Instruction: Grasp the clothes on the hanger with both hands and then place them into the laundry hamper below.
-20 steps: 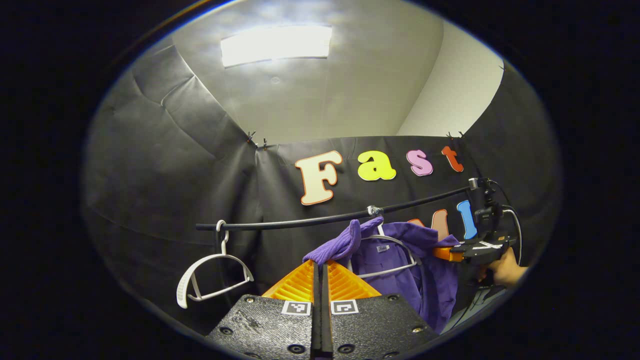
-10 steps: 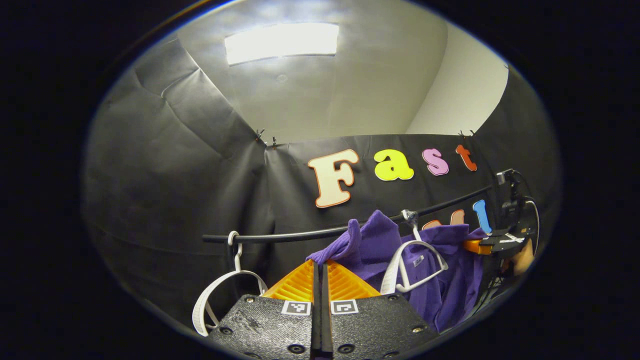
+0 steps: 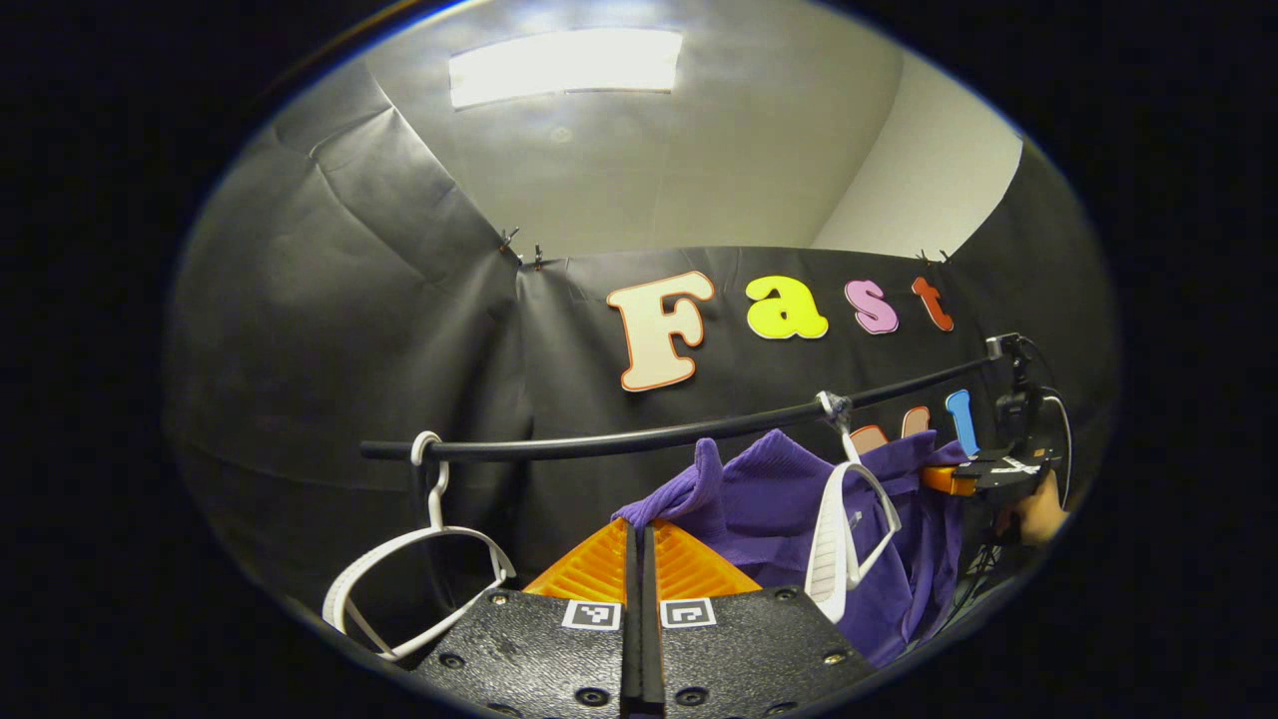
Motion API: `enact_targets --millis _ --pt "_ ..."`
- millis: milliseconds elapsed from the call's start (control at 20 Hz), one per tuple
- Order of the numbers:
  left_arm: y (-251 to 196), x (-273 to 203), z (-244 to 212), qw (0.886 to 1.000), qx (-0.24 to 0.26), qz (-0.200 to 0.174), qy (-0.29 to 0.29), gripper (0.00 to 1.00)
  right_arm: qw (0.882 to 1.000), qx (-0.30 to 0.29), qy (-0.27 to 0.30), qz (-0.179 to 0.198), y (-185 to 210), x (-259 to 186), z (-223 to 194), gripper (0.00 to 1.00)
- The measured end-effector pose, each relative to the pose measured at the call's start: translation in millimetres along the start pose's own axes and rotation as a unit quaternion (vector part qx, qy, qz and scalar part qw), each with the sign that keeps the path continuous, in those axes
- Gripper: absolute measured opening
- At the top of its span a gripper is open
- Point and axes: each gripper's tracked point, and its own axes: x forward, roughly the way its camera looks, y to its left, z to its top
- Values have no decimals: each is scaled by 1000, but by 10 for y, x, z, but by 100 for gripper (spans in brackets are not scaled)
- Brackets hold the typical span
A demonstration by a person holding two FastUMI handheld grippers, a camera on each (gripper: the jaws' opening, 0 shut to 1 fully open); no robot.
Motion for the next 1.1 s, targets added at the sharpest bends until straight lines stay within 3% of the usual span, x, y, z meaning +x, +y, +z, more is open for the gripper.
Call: enact_targets --millis 50,150,350,500,550,650,850,1100 --pt "-34 22 -76 1000 1 -4 10 0 1000 11 3 -3 -3 65 -42 7" --pt "-99 20 -184 1000 -7 -11 17 0 1000 15 13 -4 23 196 -176 3" --pt "-166 9 -442 999 -31 -19 39 0 998 42 37 -3 14 363 -574 7" --pt "-180 -60 -702 997 -53 -16 54 0 995 75 60 1 102 416 -860 3" --pt "-189 -73 -799 996 -63 -14 60 0 994 82 70 6 159 436 -951 7" --pt "-237 -104 -1008 994 -82 -13 75 0 992 92 83 7 241 346 -1169 3" --pt "-304 -195 -1445 992 -68 -13 109 0 988 120 95 12 351 241 -1467 7" --pt "-346 -455 -1891 985 -85 -14 149 0 987 126 103 14 457 -337 -1642 7"
